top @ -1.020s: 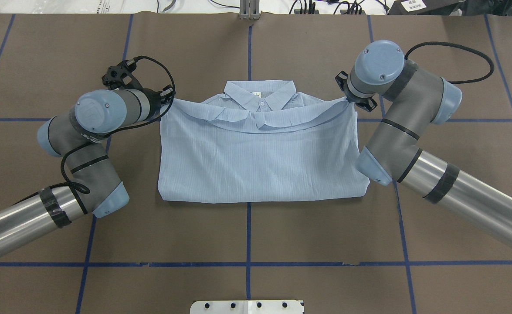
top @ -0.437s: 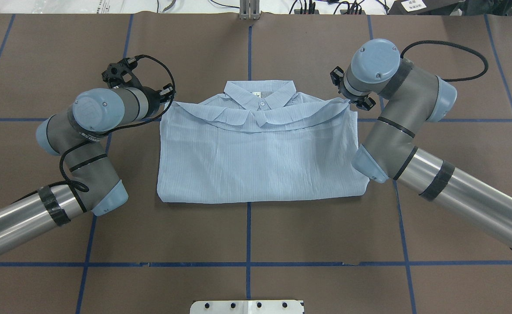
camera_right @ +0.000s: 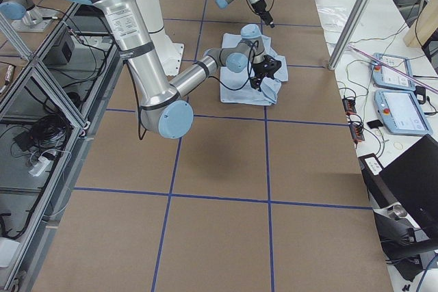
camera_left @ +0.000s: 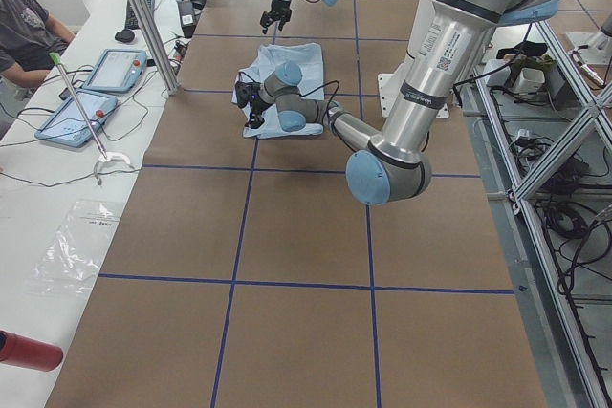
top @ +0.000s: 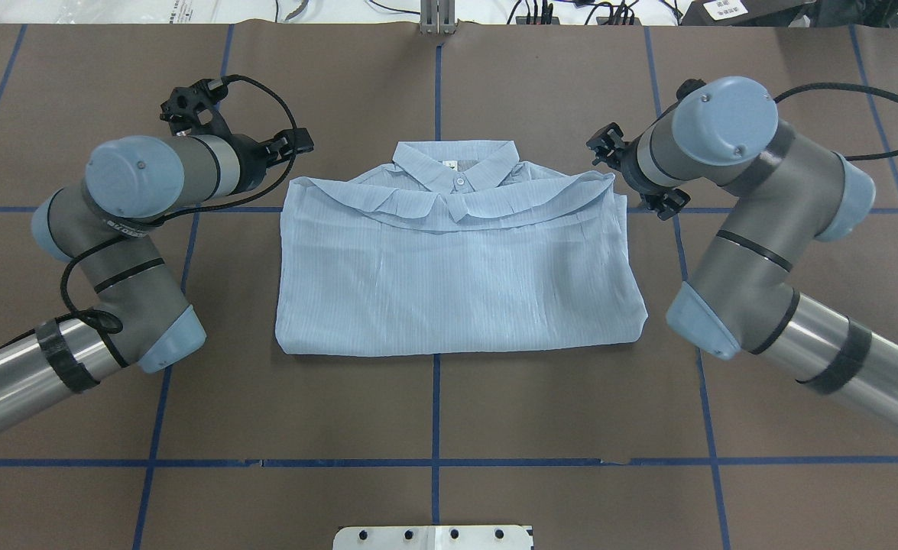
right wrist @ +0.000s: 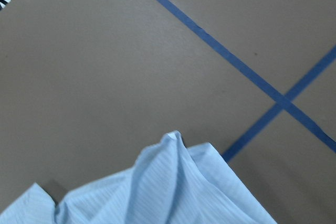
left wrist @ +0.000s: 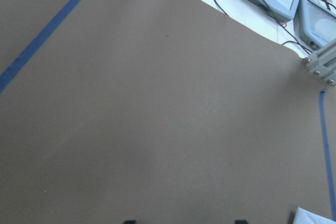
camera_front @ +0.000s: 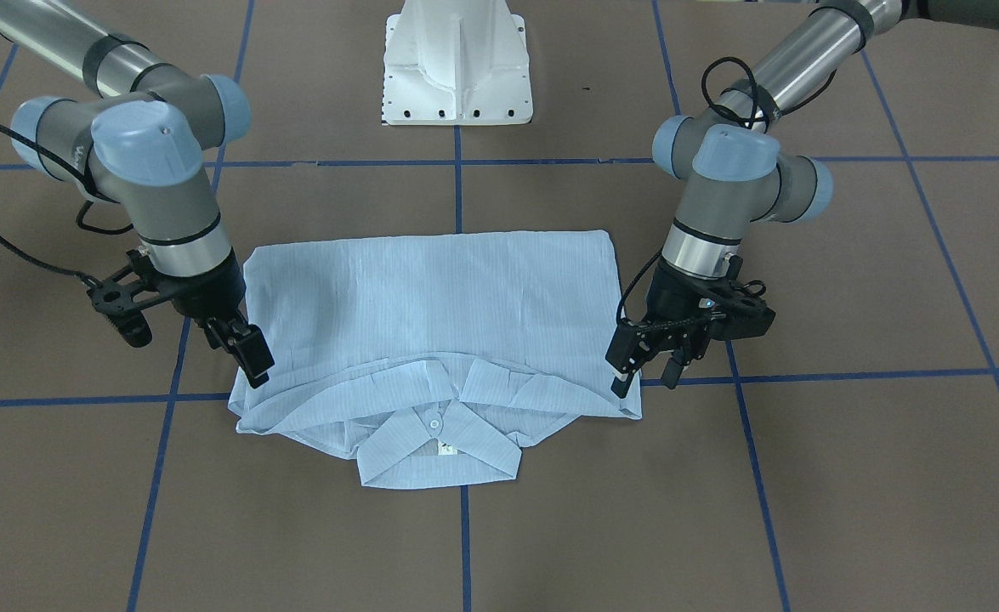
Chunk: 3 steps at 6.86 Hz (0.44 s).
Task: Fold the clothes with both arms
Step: 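Release the hem with both grippers and raise them off the shirt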
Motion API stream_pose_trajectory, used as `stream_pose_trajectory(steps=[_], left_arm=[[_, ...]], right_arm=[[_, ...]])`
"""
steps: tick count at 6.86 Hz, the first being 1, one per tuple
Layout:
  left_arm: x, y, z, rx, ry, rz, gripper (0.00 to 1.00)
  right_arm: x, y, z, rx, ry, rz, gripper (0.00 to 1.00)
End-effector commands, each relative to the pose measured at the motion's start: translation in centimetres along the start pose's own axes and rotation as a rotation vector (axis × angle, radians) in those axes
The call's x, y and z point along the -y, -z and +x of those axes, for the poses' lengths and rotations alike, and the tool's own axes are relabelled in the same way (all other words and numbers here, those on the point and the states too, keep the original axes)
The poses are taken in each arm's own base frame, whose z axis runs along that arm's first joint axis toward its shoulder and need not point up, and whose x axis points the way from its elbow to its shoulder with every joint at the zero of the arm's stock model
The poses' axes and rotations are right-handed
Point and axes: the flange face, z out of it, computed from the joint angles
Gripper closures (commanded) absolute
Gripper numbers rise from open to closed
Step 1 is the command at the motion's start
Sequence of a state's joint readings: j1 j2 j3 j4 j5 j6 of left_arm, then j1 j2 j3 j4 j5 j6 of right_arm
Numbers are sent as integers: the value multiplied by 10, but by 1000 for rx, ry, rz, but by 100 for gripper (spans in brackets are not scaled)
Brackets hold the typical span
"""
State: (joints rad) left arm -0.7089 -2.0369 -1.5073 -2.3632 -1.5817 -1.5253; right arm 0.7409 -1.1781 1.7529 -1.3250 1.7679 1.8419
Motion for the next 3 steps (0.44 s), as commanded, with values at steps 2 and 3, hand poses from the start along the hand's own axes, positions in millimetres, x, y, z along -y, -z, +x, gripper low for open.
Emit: stream_pose_trajectory(steps=[2,3], left_arm=[[0,29,3,-41,0,-17,0],[0,31,4,-45,1,-17,0]], right_arm=[[-56,12,72,-37,-2,-66,0],[-74,3,83,-53,-31,-60,0]])
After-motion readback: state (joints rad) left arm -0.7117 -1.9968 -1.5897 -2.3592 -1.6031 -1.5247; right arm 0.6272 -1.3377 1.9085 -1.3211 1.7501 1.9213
